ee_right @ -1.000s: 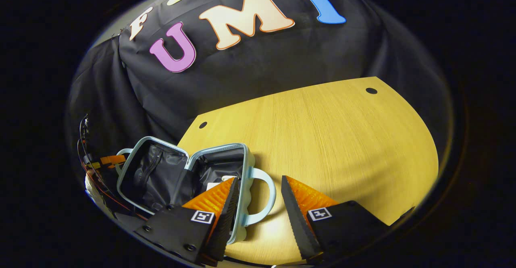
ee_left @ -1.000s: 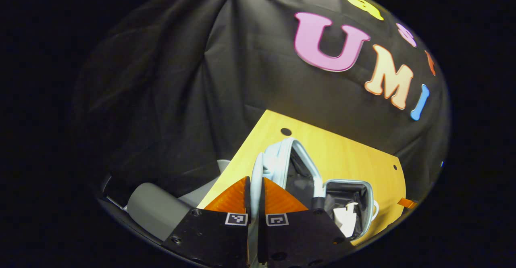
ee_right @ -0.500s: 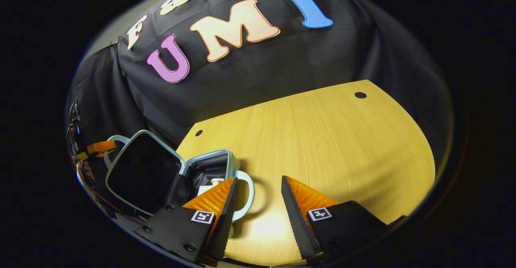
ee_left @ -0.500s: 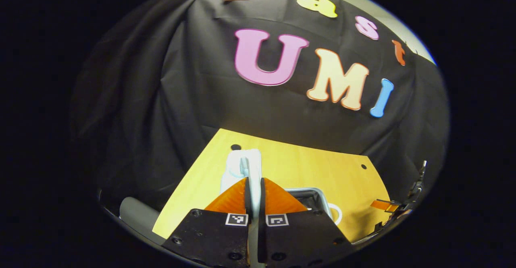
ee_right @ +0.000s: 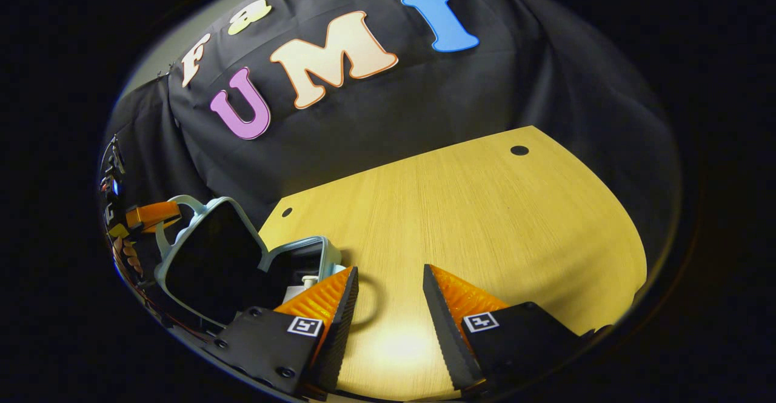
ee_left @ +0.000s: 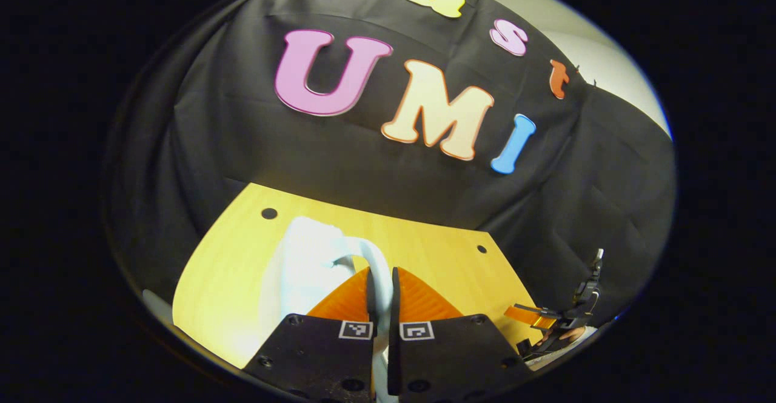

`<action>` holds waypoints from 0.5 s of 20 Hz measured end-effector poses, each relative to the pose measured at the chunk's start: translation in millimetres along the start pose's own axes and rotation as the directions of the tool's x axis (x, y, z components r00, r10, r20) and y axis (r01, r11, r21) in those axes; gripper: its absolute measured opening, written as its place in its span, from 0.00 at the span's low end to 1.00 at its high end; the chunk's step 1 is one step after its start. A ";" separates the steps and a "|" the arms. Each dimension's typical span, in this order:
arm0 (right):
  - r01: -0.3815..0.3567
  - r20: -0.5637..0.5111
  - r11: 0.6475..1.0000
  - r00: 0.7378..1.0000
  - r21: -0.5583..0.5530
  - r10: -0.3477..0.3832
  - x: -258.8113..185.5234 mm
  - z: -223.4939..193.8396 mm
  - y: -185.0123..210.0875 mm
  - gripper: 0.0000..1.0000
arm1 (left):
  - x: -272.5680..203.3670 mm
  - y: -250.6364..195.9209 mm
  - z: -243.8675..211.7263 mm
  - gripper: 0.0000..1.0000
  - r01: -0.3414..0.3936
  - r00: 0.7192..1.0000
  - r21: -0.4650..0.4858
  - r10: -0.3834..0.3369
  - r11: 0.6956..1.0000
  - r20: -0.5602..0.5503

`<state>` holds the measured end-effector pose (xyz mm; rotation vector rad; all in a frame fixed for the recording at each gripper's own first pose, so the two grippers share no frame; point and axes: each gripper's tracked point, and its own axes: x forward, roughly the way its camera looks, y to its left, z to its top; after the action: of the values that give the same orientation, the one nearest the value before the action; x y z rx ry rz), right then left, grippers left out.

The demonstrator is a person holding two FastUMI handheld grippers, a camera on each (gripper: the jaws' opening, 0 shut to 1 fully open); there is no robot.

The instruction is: First open the suitcase, pack the skin care products into it, and then close the suitcase.

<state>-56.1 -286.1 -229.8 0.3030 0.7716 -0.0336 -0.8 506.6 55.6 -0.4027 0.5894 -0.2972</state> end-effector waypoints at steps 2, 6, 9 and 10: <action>0.013 0.001 1.000 1.000 0.006 -0.013 -4.0 -0.1 -6.6 0.69 | 7.7 -13.5 -8.8 0.02 0.031 0.999 0.008 -0.031 0.999 -0.023; 0.031 0.002 0.999 1.000 0.023 -0.031 -10.3 -1.6 -16.4 0.69 | 25.5 -42.5 -32.9 0.02 0.093 0.993 -0.001 -0.093 0.996 -0.071; 0.044 0.008 0.999 0.999 0.024 -0.044 -15.9 0.8 -24.3 0.69 | 42.6 -60.5 -55.4 0.02 0.127 0.985 -0.013 -0.128 0.992 -0.117; 0.051 0.009 0.998 0.999 0.023 -0.051 -18.7 -0.5 -28.4 0.69 | 47.8 -66.9 -61.9 0.02 0.135 0.982 -0.018 -0.137 0.991 -0.129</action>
<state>-73.8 -314.6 -224.6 0.3051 0.7702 -0.0919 -9.8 412.0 15.8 -0.4357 0.6919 -0.4543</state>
